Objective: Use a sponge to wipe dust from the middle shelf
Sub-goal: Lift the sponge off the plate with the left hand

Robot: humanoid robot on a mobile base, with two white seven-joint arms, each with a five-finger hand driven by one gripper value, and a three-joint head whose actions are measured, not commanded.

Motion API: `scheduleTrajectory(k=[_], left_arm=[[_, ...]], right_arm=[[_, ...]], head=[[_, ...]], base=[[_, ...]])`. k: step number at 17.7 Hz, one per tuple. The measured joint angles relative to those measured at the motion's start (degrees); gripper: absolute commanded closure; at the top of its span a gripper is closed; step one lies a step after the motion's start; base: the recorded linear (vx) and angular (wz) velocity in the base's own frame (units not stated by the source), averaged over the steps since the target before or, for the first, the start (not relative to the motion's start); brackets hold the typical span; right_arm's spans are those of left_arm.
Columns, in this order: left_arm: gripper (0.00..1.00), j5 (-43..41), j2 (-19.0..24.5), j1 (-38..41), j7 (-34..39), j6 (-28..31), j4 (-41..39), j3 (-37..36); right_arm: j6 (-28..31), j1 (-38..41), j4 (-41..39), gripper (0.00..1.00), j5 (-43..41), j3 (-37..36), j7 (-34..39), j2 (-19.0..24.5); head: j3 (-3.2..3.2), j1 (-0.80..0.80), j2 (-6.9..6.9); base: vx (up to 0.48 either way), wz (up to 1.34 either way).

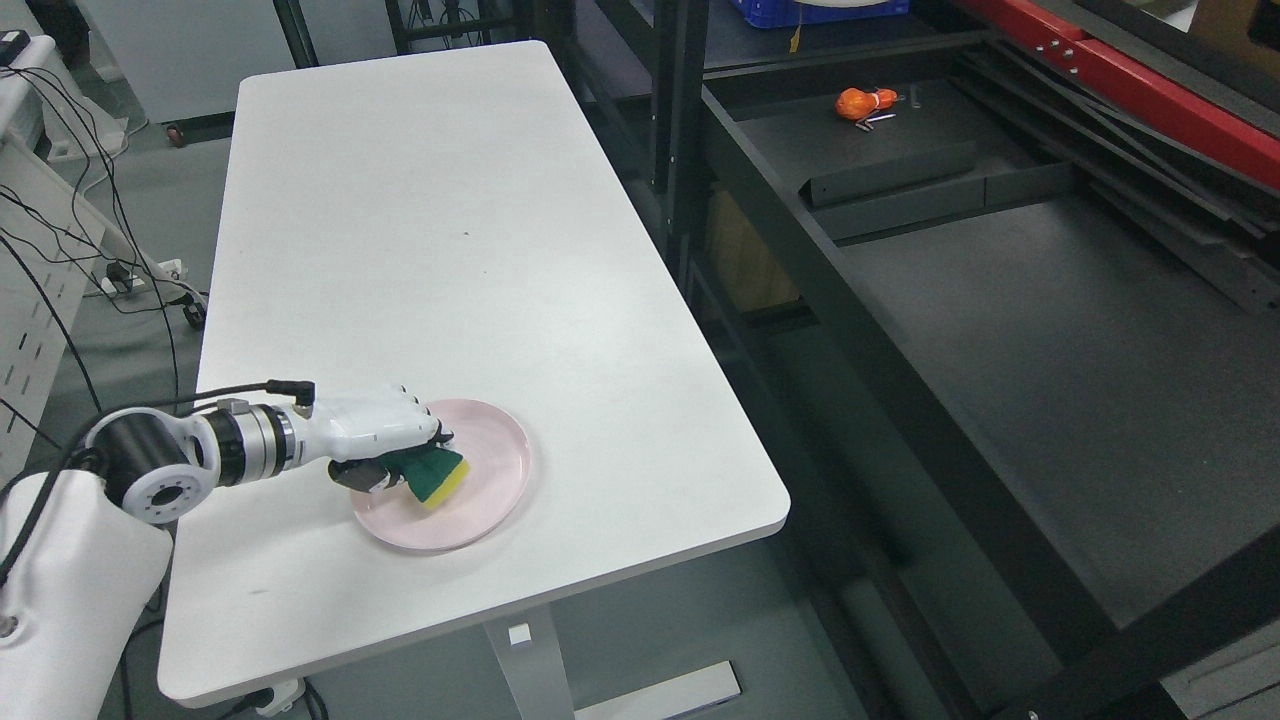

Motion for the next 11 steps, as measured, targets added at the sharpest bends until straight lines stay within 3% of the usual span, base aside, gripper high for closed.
scheduleTrajectory(k=[11], left_arm=[[0.89, 6.0, 0.0, -3.5, -3.6, 0.0, -5.2, 4.8]], right_arm=[[0.0, 0.0, 0.0, 0.0, 0.0, 0.0, 0.0, 0.0]], head=[[0.0, 0.0, 0.0]], base=[[0.0, 0.0]])
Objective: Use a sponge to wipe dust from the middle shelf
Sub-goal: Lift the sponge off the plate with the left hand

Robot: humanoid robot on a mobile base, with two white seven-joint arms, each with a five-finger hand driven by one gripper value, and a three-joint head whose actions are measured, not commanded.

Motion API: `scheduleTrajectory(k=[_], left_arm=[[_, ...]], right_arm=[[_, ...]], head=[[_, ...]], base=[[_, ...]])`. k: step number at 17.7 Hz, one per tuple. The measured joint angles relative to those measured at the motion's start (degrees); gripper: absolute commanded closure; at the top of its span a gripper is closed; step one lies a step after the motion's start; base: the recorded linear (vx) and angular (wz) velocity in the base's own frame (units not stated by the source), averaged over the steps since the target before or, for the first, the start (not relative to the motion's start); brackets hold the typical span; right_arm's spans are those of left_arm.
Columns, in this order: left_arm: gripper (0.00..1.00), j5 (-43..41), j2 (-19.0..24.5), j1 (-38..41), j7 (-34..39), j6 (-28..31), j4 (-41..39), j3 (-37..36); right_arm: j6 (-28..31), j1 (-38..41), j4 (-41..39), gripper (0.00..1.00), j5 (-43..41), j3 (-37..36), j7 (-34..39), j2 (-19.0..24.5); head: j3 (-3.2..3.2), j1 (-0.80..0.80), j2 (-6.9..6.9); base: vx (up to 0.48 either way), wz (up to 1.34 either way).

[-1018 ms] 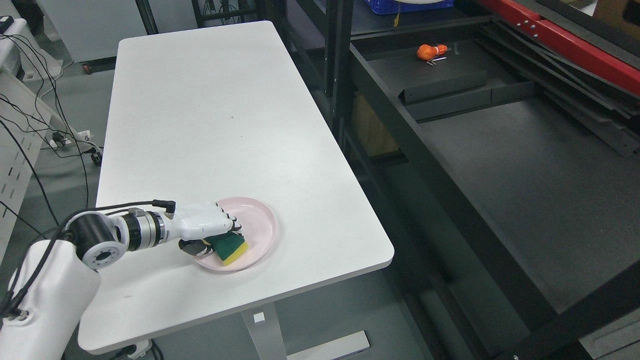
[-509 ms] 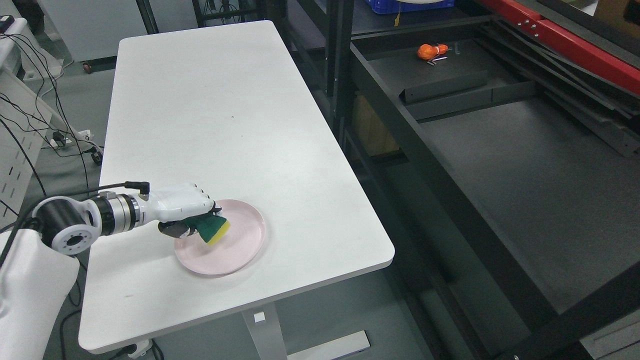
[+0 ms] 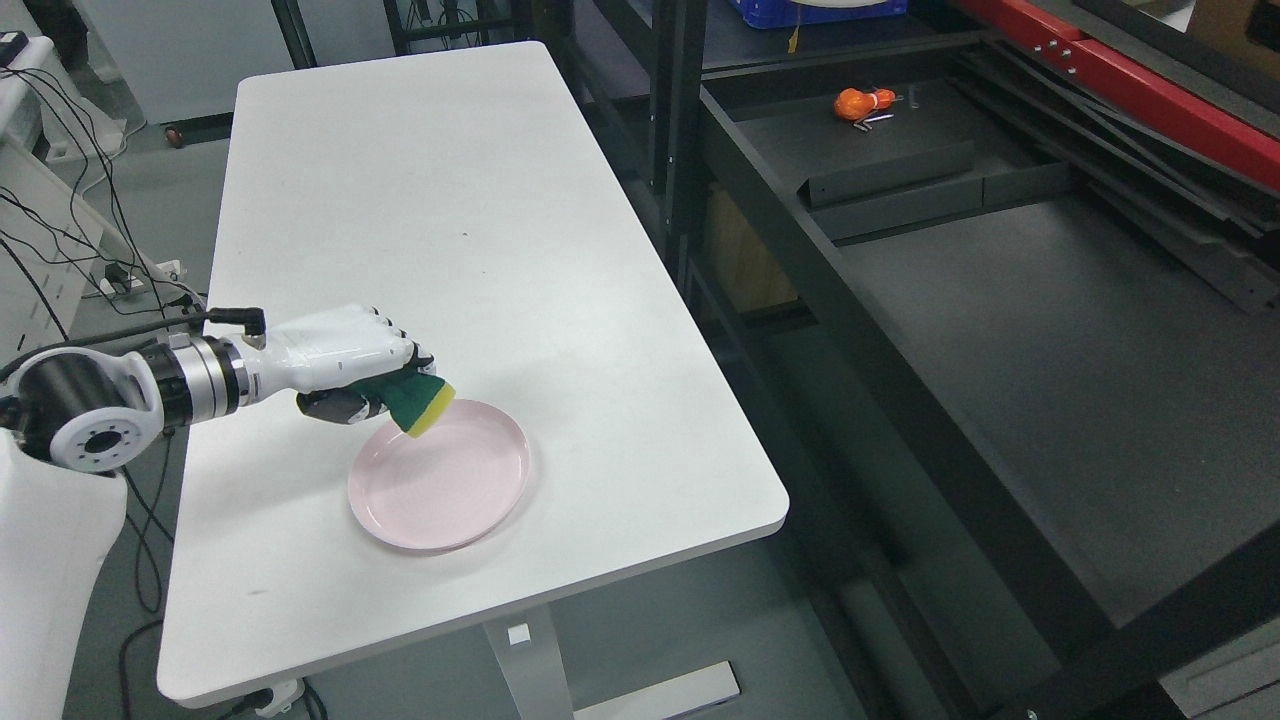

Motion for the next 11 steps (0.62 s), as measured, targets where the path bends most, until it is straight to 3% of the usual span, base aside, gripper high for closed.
scheduleTrajectory(k=[7, 11], left_arm=[[0.9, 0.9, -2.2, -1.7, 0.9, 0.0, -2.2, 3.1], [0.96, 0.9, -3.7, -2.2, 1.2, 0.0, -3.0, 5.2]], right_arm=[[0.0, 0.0, 0.0, 0.0, 0.0, 0.0, 0.0, 0.0], [0.0, 0.0, 0.0, 0.0, 0.0, 0.0, 0.0, 0.0]], head=[[0.0, 0.0, 0.0], [0.0, 0.0, 0.0]], base=[[-0.077, -0.05], [-0.181, -0.2]])
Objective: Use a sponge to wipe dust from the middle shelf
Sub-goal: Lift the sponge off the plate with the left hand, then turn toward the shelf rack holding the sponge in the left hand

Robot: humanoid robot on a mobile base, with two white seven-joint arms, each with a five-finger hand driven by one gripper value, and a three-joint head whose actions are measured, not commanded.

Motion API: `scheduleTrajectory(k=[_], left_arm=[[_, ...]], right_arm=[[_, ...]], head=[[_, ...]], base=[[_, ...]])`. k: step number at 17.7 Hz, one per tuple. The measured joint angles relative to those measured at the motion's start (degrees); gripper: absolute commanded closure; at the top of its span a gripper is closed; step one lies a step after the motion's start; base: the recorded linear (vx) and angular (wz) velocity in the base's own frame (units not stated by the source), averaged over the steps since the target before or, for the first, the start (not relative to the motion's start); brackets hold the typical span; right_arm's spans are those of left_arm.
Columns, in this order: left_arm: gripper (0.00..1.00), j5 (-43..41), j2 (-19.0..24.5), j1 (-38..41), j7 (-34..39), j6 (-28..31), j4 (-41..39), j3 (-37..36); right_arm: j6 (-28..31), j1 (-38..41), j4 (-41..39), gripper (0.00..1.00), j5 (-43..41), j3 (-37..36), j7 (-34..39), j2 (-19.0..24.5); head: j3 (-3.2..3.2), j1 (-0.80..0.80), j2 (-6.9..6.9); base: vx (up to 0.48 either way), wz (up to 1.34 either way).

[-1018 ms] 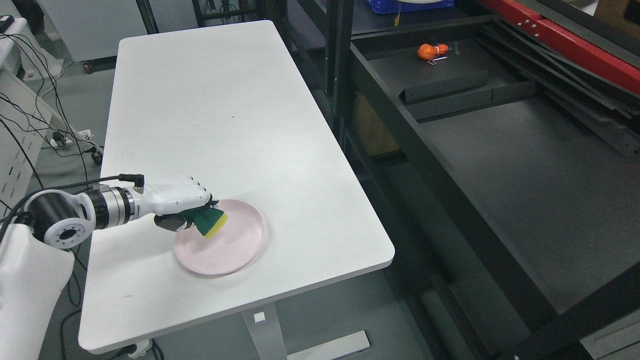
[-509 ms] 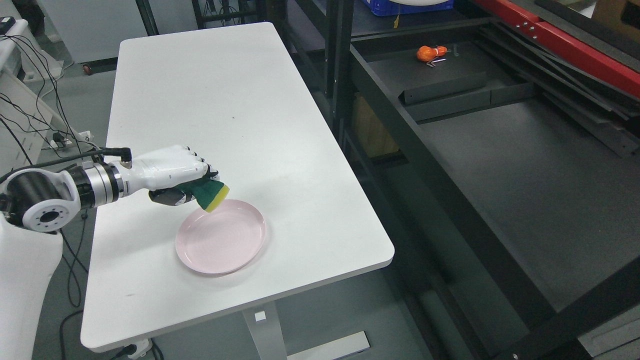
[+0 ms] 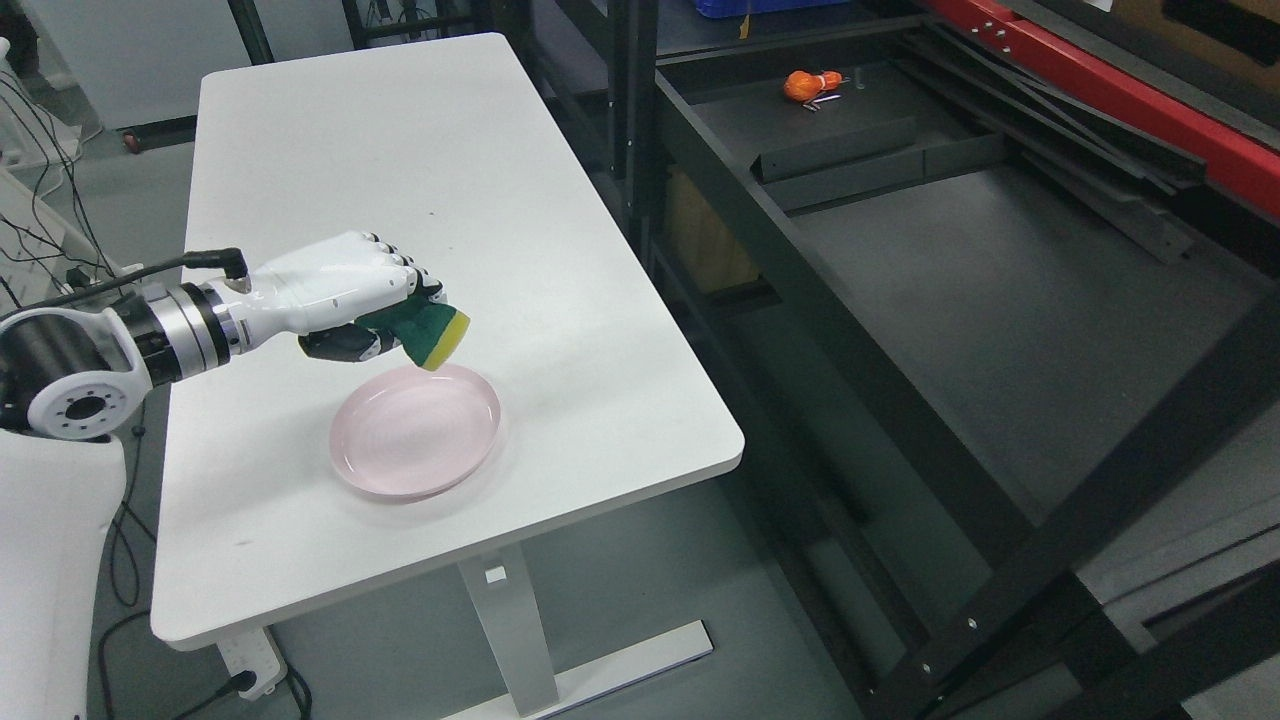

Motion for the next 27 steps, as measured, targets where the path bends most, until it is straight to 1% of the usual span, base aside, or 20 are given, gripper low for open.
scheduleTrajectory(k=[6, 15, 22, 24, 27], left_arm=[[0.96, -0.4, -2.5, -0.2, 1.8, 0.0, -0.4, 3.3], [0.95, -0.6, -5.1, 0.0, 2.0, 0.0, 0.2, 7.2], [0.95, -0.6, -8.4, 0.0, 2.5, 0.0, 0.5, 9.7], [0.95, -0.6, -9.8, 0.0, 2.7, 0.0, 0.5, 10.4], [0.95, -0.6, -11.3, -1.1, 2.7, 0.0, 0.6, 10.8]], right_arm=[[0.0, 0.0, 0.0, 0.0, 0.0, 0.0, 0.0, 0.0], [0.0, 0.0, 0.0, 0.0, 0.0, 0.0, 0.0, 0.0], [0.0, 0.0, 0.0, 0.0, 0.0, 0.0, 0.0, 0.0], [0.0, 0.0, 0.0, 0.0, 0.0, 0.0, 0.0, 0.0], [0.0, 0.0, 0.0, 0.0, 0.0, 0.0, 0.0, 0.0]], head=[[0.0, 0.0, 0.0], [0.0, 0.0, 0.0], [0.0, 0.0, -0.01], [0.0, 0.0, -0.03], [0.0, 0.0, -0.03]], base=[[-0.189, -0.48], [-0.252, -0.9], [-0.262, -0.88], [-0.199, -0.81], [-0.164, -0.72]])
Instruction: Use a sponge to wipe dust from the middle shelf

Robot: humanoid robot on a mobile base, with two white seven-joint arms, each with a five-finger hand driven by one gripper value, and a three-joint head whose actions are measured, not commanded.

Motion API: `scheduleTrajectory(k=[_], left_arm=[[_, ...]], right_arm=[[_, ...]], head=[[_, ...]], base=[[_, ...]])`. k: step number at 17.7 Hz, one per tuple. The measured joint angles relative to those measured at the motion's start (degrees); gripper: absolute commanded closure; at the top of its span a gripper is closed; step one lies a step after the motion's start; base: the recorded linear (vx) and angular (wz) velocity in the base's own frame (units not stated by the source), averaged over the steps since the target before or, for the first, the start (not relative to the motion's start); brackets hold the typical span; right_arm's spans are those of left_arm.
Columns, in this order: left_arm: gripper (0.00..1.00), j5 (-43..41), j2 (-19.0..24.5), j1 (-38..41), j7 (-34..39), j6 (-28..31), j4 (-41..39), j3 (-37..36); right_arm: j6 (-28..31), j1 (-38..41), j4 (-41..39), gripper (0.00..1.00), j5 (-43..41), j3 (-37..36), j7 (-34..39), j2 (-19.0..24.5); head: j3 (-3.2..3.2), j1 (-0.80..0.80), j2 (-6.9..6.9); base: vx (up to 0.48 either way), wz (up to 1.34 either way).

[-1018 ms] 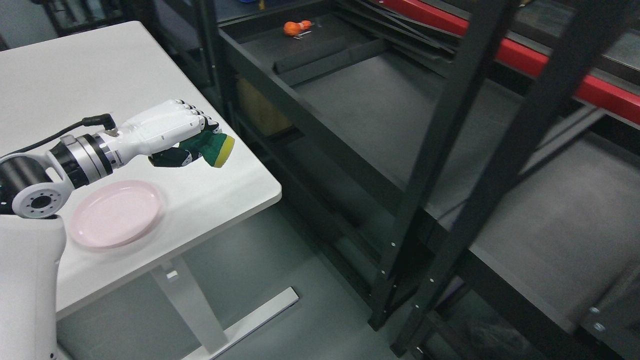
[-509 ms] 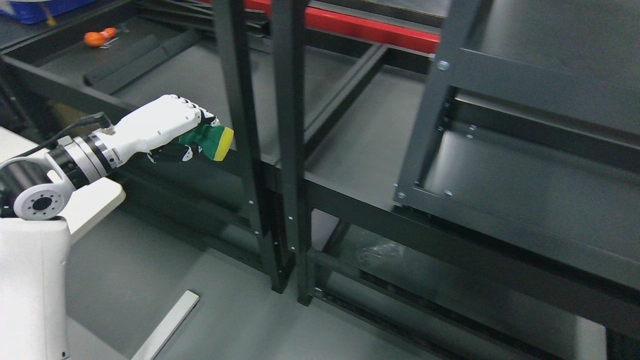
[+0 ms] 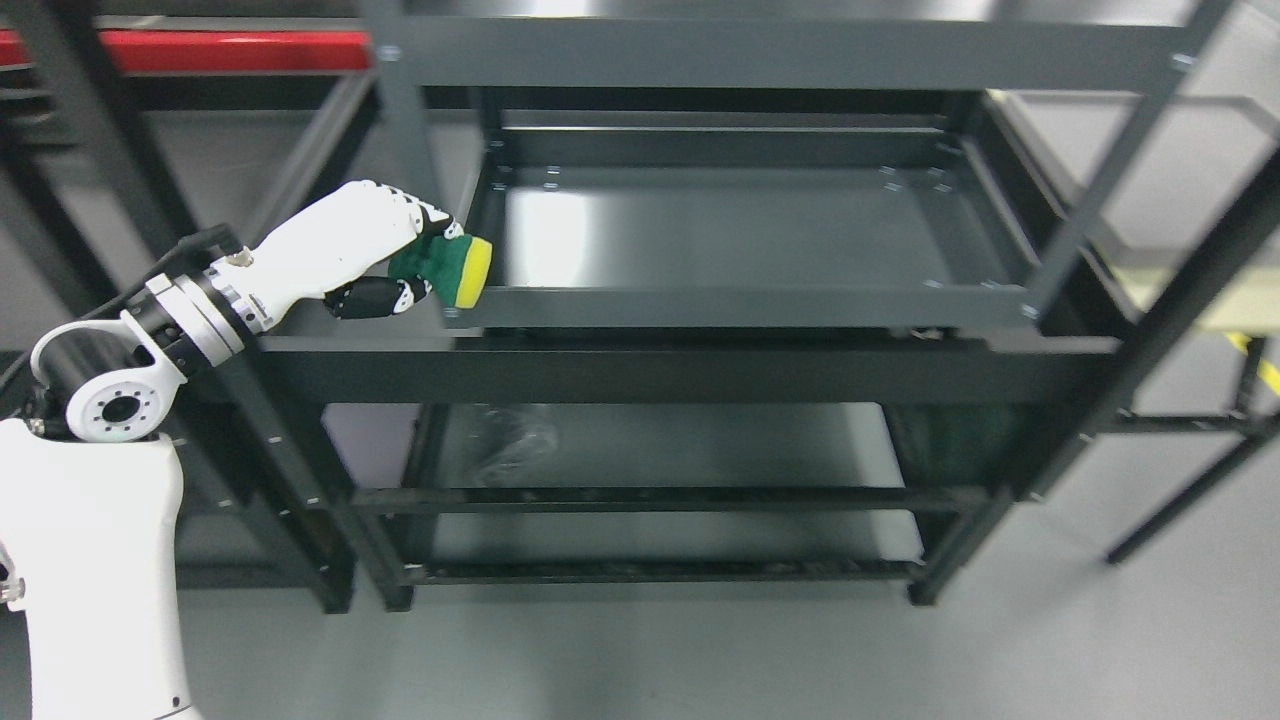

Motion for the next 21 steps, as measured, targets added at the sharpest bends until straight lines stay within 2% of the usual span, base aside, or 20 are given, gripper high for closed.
scheduleTrajectory(k=[4, 9, 21], left_arm=[[0.95, -0.2, -0.9, -4.4, 0.0, 0.0, -0.1, -0.4], [0.94, -0.3, 0.3, -10.7, -0.3, 0.0, -0.3, -3.3], [0.94, 2.0, -4.9, -10.1, -2.7, 0.0, -1.6, -10.3]], right_arm=[[0.0, 0.0, 0.0, 0.0, 0.0, 0.0, 0.0, 0.0], [0.0, -0.1, 0.0, 0.0, 0.0, 0.0, 0.0, 0.0], [0.0, 0.0, 0.0, 0.0, 0.0, 0.0, 0.0, 0.0]], head=[[0.0, 0.0, -0.01], [0.0, 0.0, -0.01], [0.0, 0.0, -0.01]], base=[[-0.069, -0.6], [0.077, 0.06], [0.04, -0.02]])
